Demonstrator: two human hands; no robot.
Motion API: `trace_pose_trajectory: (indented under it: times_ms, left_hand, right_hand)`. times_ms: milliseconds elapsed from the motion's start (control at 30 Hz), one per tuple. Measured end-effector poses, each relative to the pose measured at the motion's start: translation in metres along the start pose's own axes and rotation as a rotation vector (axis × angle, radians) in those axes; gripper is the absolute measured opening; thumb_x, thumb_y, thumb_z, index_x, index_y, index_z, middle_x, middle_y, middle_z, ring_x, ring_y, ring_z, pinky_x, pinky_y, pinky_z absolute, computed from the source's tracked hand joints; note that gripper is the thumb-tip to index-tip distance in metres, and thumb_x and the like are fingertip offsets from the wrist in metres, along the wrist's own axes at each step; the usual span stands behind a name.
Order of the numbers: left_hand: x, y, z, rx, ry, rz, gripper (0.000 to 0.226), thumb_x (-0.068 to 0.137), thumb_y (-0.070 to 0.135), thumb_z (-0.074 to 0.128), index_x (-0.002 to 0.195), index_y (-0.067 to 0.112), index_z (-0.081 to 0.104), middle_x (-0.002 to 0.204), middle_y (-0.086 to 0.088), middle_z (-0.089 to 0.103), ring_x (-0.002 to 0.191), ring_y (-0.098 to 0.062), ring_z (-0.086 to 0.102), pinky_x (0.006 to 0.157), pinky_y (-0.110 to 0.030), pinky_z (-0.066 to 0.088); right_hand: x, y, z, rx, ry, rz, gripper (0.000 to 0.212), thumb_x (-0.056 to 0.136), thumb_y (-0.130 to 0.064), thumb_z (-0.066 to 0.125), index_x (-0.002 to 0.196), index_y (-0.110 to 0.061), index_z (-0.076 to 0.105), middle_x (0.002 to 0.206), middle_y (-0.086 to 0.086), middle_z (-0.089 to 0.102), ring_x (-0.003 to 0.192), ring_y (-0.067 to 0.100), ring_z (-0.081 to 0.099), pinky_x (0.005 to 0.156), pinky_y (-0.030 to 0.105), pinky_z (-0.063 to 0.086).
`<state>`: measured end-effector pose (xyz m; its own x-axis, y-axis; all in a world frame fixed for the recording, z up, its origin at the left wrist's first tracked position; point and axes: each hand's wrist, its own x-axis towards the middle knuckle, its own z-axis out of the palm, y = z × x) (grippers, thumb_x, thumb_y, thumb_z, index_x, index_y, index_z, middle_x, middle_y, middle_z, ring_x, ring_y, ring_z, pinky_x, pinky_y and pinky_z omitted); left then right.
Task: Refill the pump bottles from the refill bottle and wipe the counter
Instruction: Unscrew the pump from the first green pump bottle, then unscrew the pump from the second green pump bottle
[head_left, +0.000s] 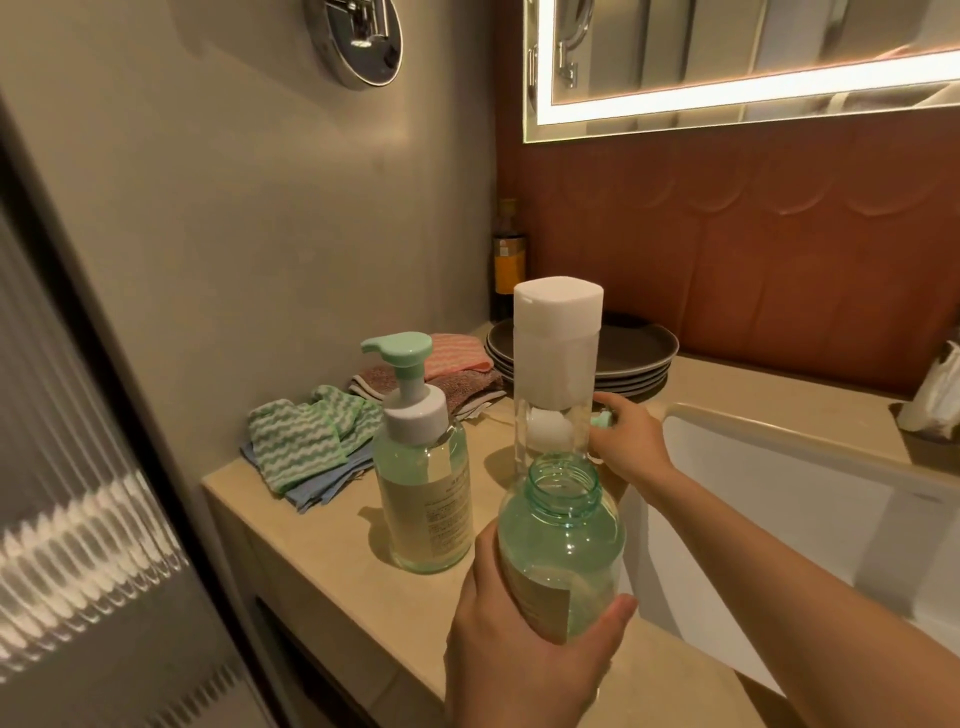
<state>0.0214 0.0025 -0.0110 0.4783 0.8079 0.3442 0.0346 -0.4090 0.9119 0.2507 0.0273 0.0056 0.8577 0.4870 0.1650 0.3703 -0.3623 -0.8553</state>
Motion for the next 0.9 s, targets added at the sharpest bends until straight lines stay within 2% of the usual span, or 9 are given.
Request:
trace_pose_trajectory:
  times_ms: [100, 167, 267, 367, 500, 633, 767, 833, 900]
  left_hand:
    - [0.000, -0.002, -0.001, -0.005, -0.020, -0.011, 0.086, 0.032, 0.070, 0.068, 0.110, 0.064, 0.032, 0.106, 0.031, 0.054, 0.101, 0.013, 0.050, 0.081, -0.007, 0.038]
    - [-0.001, -0.004, -0.001, 0.003, -0.018, 0.005, 0.088, 0.033, 0.071, 0.067, 0.114, 0.058, 0.035, 0.108, 0.027, 0.055, 0.101, 0.008, 0.052, 0.085, -0.015, 0.042]
    - [-0.001, -0.007, 0.000, 0.024, -0.016, 0.024, 0.092, 0.037, 0.071, 0.067, 0.121, 0.045, 0.041, 0.110, 0.022, 0.057, 0.102, -0.001, 0.055, 0.089, -0.026, 0.048]
    - [-0.001, -0.007, -0.001, 0.025, -0.025, 0.006, 0.089, 0.038, 0.072, 0.065, 0.119, 0.042, 0.041, 0.109, 0.021, 0.056, 0.102, -0.003, 0.054, 0.088, -0.026, 0.047]
    - [-0.002, -0.004, -0.004, 0.051, -0.040, 0.016, 0.089, 0.048, 0.068, 0.074, 0.123, 0.049, 0.030, 0.112, 0.029, 0.043, 0.107, 0.000, 0.044, 0.091, -0.021, 0.039]
    - [0.003, -0.007, -0.003, 0.116, -0.030, 0.013, 0.108, 0.052, 0.070, 0.072, 0.138, 0.041, 0.013, 0.138, 0.016, 0.035, 0.128, -0.010, 0.033, 0.108, -0.034, 0.033]
    - [0.004, -0.007, -0.001, 0.223, 0.020, 0.073, 0.107, 0.054, 0.071, 0.068, 0.138, 0.029, 0.019, 0.143, 0.006, 0.029, 0.134, -0.013, 0.024, 0.111, -0.042, 0.028]
    - [0.004, -0.008, 0.000, 0.219, 0.060, 0.094, 0.105, 0.052, 0.071, 0.068, 0.136, 0.026, 0.023, 0.139, 0.003, 0.030, 0.131, -0.014, 0.024, 0.110, -0.043, 0.028]
    - [0.000, -0.007, -0.002, 0.126, 0.099, 0.135, 0.104, 0.052, 0.075, 0.063, 0.135, 0.023, 0.028, 0.133, 0.001, 0.031, 0.124, -0.013, 0.029, 0.105, -0.037, 0.031]
  right_hand:
    - [-0.003, -0.004, -0.004, 0.025, -0.013, -0.011, 0.061, 0.086, -0.033, 0.064, 0.141, -0.020, 0.040, 0.136, 0.012, 0.050, 0.110, 0.028, 0.057, 0.084, 0.036, 0.052]
    - [-0.006, -0.006, -0.008, 0.042, -0.016, -0.014, 0.060, 0.089, -0.038, 0.058, 0.143, -0.021, 0.036, 0.143, 0.010, 0.044, 0.123, 0.027, 0.049, 0.082, 0.029, 0.043]
    - [-0.012, -0.006, -0.012, 0.086, -0.041, 0.022, 0.061, 0.093, -0.041, 0.050, 0.146, -0.022, 0.028, 0.149, 0.009, 0.035, 0.131, 0.027, 0.040, 0.090, 0.032, 0.039]
    - [-0.020, -0.005, -0.016, 0.112, -0.018, 0.041, 0.058, 0.096, -0.043, 0.044, 0.147, -0.021, 0.026, 0.150, 0.009, 0.032, 0.133, 0.028, 0.037, 0.099, 0.037, 0.037]
    - [-0.036, -0.013, -0.027, 0.174, 0.061, 0.006, 0.053, 0.096, -0.041, 0.044, 0.143, -0.018, 0.033, 0.147, 0.008, 0.038, 0.131, 0.026, 0.039, 0.103, 0.040, 0.038]
    - [-0.062, -0.031, -0.045, 0.177, 0.045, -0.094, 0.047, 0.097, -0.039, 0.044, 0.138, -0.015, 0.042, 0.140, 0.005, 0.046, 0.125, 0.019, 0.044, 0.093, 0.032, 0.038]
    - [-0.098, -0.045, -0.061, 0.153, 0.023, -0.211, 0.042, 0.096, -0.040, 0.044, 0.131, -0.017, 0.048, 0.133, 0.001, 0.051, 0.110, 0.008, 0.046, 0.088, 0.027, 0.038]
    - [-0.113, -0.049, -0.063, 0.155, -0.010, -0.221, 0.041, 0.095, -0.042, 0.044, 0.129, -0.019, 0.049, 0.131, 0.000, 0.052, 0.111, 0.010, 0.048, 0.090, 0.028, 0.040]
    - [-0.131, -0.051, -0.067, 0.164, -0.042, -0.216, 0.042, 0.093, -0.046, 0.044, 0.127, -0.023, 0.049, 0.131, -0.002, 0.052, 0.116, 0.013, 0.049, 0.097, 0.034, 0.042]
